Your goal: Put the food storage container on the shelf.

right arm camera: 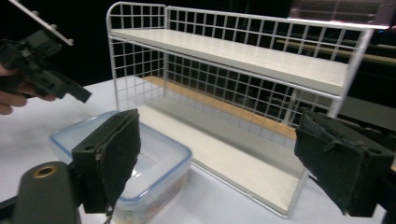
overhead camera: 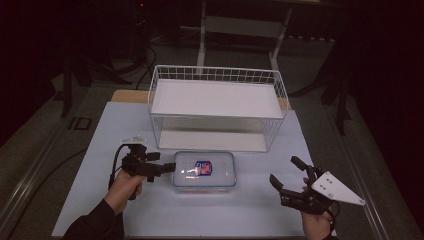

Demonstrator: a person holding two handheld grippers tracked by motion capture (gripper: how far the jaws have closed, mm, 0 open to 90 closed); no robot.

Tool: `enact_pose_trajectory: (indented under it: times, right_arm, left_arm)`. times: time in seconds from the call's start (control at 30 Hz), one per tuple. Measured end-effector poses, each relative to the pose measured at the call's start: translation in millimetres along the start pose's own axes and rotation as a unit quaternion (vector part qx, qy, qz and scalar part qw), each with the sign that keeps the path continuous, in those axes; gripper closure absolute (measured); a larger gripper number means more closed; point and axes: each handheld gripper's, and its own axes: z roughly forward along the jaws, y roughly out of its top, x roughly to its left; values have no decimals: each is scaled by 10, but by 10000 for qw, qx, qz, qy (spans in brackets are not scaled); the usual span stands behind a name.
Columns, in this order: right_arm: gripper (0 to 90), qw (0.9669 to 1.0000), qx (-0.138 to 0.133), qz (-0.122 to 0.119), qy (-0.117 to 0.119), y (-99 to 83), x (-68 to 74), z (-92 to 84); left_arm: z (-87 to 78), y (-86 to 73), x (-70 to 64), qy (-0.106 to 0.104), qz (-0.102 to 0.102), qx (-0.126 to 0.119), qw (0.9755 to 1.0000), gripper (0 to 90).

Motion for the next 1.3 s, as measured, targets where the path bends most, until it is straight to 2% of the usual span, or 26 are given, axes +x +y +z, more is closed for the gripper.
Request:
enact_pose_trajectory:
  times: [0.1,0.13,0.17,0.2,0.27,0.37,0.43,0.47,0.5,0.53,0.6,0.67,0.77,0.8,0.87,0.9,0.97,1.0,1.03,1.17,1.27,1.3]
  right_arm:
    - [140,9999,88,80,104,12,1,91]
    - [140,9999,88,80,104,12,1,91]
    - [140,9997,198,121,111,14,2,128]
    - [139,9989,396,164,212,11,10,227]
    - [138,9980,440,218,394,3,22,293]
    - [138,9959,554,316,646,-9,48,376]
    - [137,9944,649,348,763,-18,77,431]
    - [129,9937,703,350,797,-21,91,451]
    - [125,9935,726,361,794,-22,104,467]
    - [125,9935,726,361,794,-22,104,467]
    - [105,9926,865,336,783,-27,145,521]
    - [100,9917,859,403,865,-33,162,544]
    - [101,9902,965,450,905,-51,179,585]
    - [101,9895,987,487,933,-61,175,597]
    - [101,9880,1079,568,946,-83,169,625]
    - [101,9872,1113,614,964,-94,166,631]
    - [101,9862,1165,644,989,-106,166,642]
    - [124,9836,1274,722,1053,-141,162,669]
    - [125,9824,1315,774,1075,-154,159,680]
    - [133,9745,1574,1062,1193,-260,137,777]
    - [144,9659,1776,1369,1295,-356,94,873]
    - [149,9622,1862,1486,1324,-390,78,911]
  left_arm:
    - [52,7,66,-41,-301,139,9994,28]
    - [52,7,66,-41,-301,139,9994,28]
    - [52,7,66,-41,-301,139,9994,28]
    - [110,0,131,-168,-600,391,9973,28]
    - [139,-4,181,-235,-852,529,9947,28]
    - [184,-15,225,-289,-1068,669,9916,52]
    - [225,-24,258,-390,-1218,783,9887,63]
    - [241,-26,266,-376,-1303,827,9873,73]
    - [267,-30,280,-390,-1367,882,9859,103]
    - [267,-30,280,-390,-1367,882,9859,124]
    - [307,-43,289,-411,-1476,1013,9830,150]
    - [329,-56,300,-478,-1591,1079,9802,168]
    - [344,-76,328,-533,-1699,1118,9776,285]
    - [347,-86,342,-627,-1736,1130,9763,341]
    - [351,-100,364,-881,-1819,1132,9728,397]
    - [346,-99,357,-901,-1802,1124,9730,452]
    - [346,-99,357,-901,-1802,1124,9730,454]
    - [337,-114,375,-944,-1880,1083,9716,470]
    - [331,-122,376,-961,-1850,1062,9722,474]
    - [291,-134,335,-975,-1694,989,9757,498]
    - [252,-156,276,-952,-1477,905,9803,510]
    - [241,-161,266,-938,-1433,897,9811,514]
